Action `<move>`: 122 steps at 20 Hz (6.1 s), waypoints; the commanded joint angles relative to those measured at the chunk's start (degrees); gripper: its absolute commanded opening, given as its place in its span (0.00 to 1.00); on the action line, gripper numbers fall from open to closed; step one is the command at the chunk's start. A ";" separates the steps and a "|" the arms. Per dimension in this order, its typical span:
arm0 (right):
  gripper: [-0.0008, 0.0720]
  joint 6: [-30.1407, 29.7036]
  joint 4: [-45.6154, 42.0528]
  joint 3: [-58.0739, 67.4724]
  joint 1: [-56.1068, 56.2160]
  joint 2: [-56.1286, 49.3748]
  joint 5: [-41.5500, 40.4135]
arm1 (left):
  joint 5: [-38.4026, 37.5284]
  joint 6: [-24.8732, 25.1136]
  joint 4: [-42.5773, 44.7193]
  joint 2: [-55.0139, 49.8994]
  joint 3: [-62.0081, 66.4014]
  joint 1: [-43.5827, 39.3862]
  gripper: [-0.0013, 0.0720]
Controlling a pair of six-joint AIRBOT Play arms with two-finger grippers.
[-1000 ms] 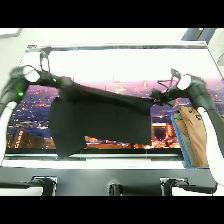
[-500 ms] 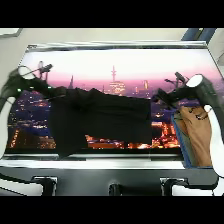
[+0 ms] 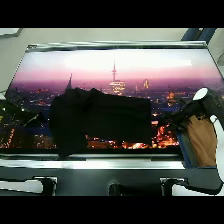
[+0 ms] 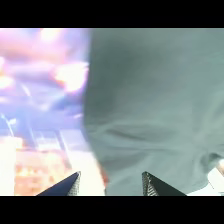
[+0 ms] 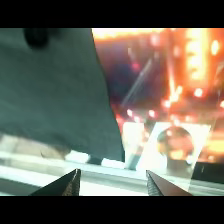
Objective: Fold the shirts.
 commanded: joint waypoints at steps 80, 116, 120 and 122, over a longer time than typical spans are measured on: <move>0.08 14.95 -10.99 25.00 7.21 -13.46 -39.10 | 48.43 6.95 -20.94 3.98 -3.13 -13.38 0.06; 0.63 4.48 -8.94 -2.03 0.24 2.91 -3.63 | 20.37 10.38 -16.50 26.32 -45.94 -1.25 0.63; 0.63 4.48 -8.79 -7.50 0.26 3.41 -4.94 | 21.16 10.34 -16.52 26.32 -47.06 -1.68 0.34; 0.65 4.50 -8.63 -11.47 0.24 5.57 -7.80 | 21.24 10.36 -16.48 26.32 -48.09 -2.75 0.23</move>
